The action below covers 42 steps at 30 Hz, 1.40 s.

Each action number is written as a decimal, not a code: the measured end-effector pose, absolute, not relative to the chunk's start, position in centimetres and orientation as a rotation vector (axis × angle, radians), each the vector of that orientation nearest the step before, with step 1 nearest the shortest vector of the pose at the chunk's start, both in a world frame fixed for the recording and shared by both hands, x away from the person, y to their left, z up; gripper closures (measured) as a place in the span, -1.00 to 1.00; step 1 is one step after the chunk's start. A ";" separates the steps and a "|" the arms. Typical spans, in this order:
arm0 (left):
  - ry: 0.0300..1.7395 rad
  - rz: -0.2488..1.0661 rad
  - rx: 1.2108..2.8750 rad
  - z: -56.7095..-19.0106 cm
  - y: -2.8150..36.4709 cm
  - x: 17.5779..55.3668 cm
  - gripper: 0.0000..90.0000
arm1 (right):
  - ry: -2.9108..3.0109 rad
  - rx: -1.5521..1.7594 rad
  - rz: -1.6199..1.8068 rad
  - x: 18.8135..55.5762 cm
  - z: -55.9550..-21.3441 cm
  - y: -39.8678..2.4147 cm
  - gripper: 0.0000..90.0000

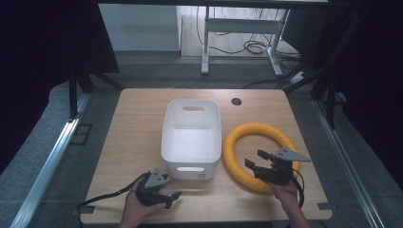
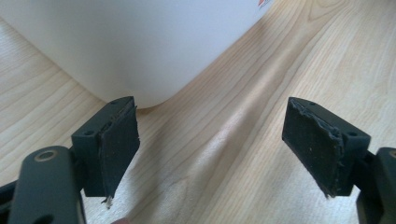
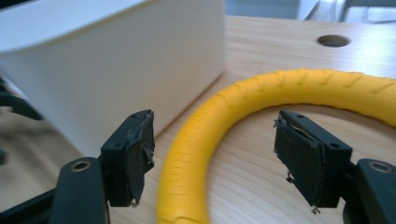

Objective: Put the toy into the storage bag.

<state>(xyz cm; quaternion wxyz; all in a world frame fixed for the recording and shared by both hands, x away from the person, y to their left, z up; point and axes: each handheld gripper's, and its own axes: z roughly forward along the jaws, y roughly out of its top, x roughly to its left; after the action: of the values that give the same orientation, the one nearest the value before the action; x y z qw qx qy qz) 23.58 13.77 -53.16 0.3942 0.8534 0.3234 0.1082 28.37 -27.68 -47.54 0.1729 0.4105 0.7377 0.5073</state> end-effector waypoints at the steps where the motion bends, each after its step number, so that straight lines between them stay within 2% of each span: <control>1: 0.820 0.274 2.165 -53.2 13.8 23.6 -0.58 | 2.093 1.165 1.439 28.4 -47.5 -27.7 -0.36; 4: 0.819 0.278 2.173 -53.2 13.8 23.6 -0.58 | 2.003 1.126 1.348 27.7 -47.8 -27.5 -0.30; 22: 0.826 0.269 2.158 -52.6 14.1 23.5 -0.54 | 2.154 1.171 1.390 28.4 -47.0 -28.5 -0.30; 27: 0.827 0.267 2.162 -52.6 14.1 23.4 -0.54 | 2.209 1.129 1.384 28.9 -46.0 -27.7 -0.30; 42: 0.823 0.260 2.178 -53.0 13.9 23.5 -0.54 | 2.551 1.017 1.089 31.1 -44.8 -24.9 -0.31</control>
<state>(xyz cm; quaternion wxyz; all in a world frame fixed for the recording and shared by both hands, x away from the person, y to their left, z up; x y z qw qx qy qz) 23.52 13.91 -52.97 0.3888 0.8566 0.3236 0.1021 31.13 -24.90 -44.84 0.0931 0.3428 0.8597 0.3671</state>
